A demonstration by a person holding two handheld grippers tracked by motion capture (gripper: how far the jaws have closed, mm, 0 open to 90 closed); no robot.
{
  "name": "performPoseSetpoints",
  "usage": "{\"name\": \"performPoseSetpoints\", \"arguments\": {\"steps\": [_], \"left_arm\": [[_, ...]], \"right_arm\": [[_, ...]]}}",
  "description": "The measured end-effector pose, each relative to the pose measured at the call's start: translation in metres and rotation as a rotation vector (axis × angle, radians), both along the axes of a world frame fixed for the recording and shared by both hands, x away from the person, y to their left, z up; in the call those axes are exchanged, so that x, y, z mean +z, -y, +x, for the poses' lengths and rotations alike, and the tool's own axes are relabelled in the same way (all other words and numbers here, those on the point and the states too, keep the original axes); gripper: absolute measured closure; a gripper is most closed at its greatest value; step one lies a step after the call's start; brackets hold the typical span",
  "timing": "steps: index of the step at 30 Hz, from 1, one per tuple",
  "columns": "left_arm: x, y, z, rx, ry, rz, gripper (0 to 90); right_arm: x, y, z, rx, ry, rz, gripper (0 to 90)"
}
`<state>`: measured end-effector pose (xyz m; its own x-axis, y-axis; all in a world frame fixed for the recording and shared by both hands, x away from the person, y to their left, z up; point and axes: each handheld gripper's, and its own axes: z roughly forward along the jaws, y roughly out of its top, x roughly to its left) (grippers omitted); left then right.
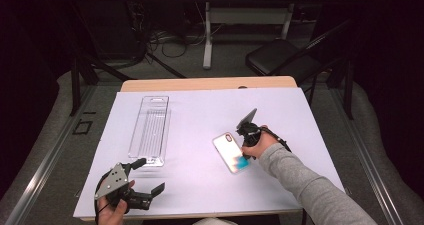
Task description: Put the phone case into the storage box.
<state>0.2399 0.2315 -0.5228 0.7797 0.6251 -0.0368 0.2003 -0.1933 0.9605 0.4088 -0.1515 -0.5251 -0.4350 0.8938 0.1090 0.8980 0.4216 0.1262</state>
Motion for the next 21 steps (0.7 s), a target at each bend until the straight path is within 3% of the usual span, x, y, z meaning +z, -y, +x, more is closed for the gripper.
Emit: {"name": "performPoseSetpoints", "arguments": {"steps": [11, 14, 21], "left_arm": [[-0.0003, 0.0005, 0.0000, 0.000, -0.004, -0.004, 0.4], [-0.0001, 0.0005, -0.0001, 0.001, -0.002, -0.001, 0.5], [-0.0002, 0.0009, -0.0003, 0.007, -0.003, 0.000, 0.4]], "right_arm": [[0.0009, -0.0001, -0.0010, 0.002, 0.001, -0.006, 87.7], [-0.0004, 0.0005, -0.0015, -0.001, 0.019, 0.012, 87.7], [0.0034, 0.0014, -0.0023, 0.001, 0.005, 0.006, 87.9]]}}
